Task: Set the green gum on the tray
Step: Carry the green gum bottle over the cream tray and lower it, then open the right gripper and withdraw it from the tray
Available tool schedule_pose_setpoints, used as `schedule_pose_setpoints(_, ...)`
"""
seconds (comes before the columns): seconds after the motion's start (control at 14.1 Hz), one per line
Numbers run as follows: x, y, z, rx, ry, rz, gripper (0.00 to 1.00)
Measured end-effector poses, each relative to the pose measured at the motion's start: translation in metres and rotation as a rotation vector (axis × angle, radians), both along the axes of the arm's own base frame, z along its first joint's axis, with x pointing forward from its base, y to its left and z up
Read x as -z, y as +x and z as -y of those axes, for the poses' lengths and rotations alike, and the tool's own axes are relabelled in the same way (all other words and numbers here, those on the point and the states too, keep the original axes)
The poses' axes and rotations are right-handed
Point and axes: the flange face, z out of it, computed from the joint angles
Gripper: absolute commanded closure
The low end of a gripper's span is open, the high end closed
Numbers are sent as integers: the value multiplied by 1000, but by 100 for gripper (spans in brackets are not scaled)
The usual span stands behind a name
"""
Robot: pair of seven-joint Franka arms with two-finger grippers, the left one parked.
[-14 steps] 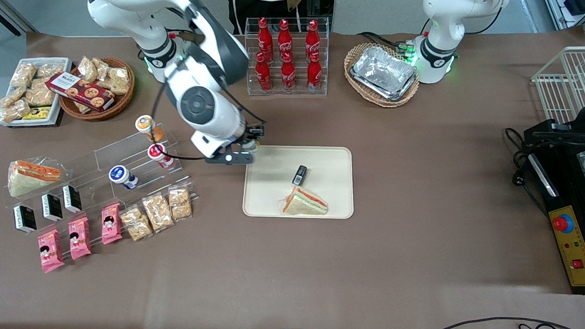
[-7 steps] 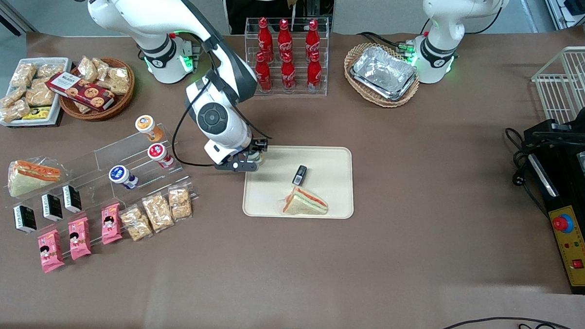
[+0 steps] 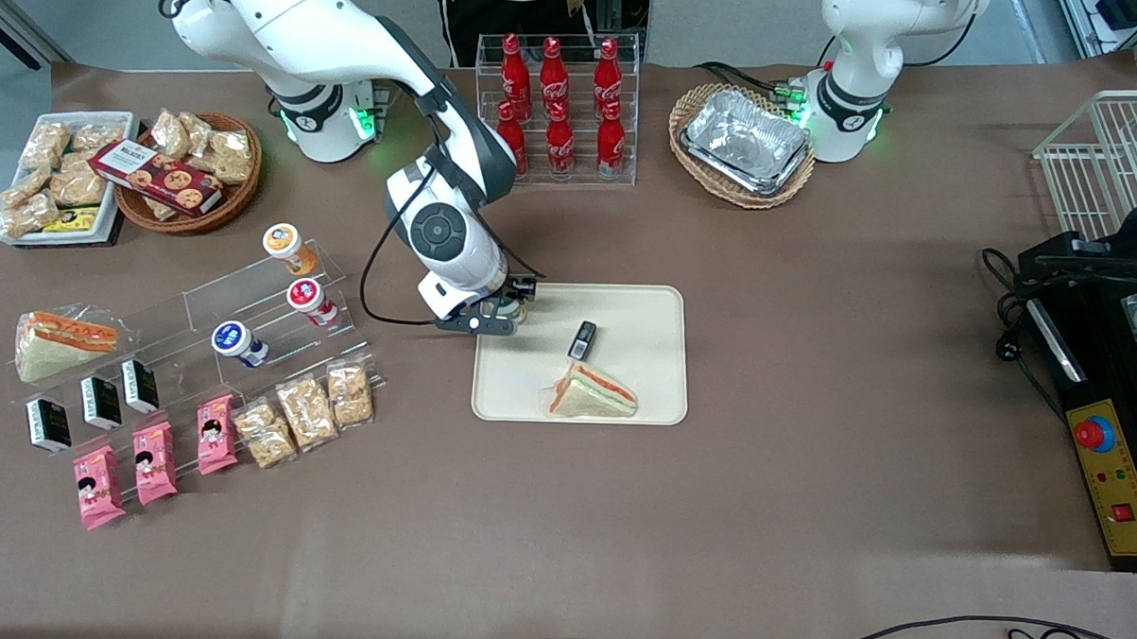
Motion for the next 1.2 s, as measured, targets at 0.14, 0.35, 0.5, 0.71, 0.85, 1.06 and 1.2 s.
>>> schedule_pose_setpoints(0.14, 7, 1, 0, 7, -2, 0, 5)
schedule_pose_setpoints(0.35, 8, 1, 1, 33, -6, 0, 1)
schedule_pose_setpoints(0.5, 7, 2, 1, 40, -7, 0, 1)
schedule_pose_setpoints(0.71, -4, 10, 5, 52, -3, 8, 1)
schedule_pose_setpoints(0.85, -30, 26, 20, 49, -10, -10, 1)
schedule_pose_setpoints(1.06, -89, 61, 65, 9, 1, -38, 1)
schedule_pose_setpoints(1.2, -130, 78, 106, -19, 17, -55, 1)
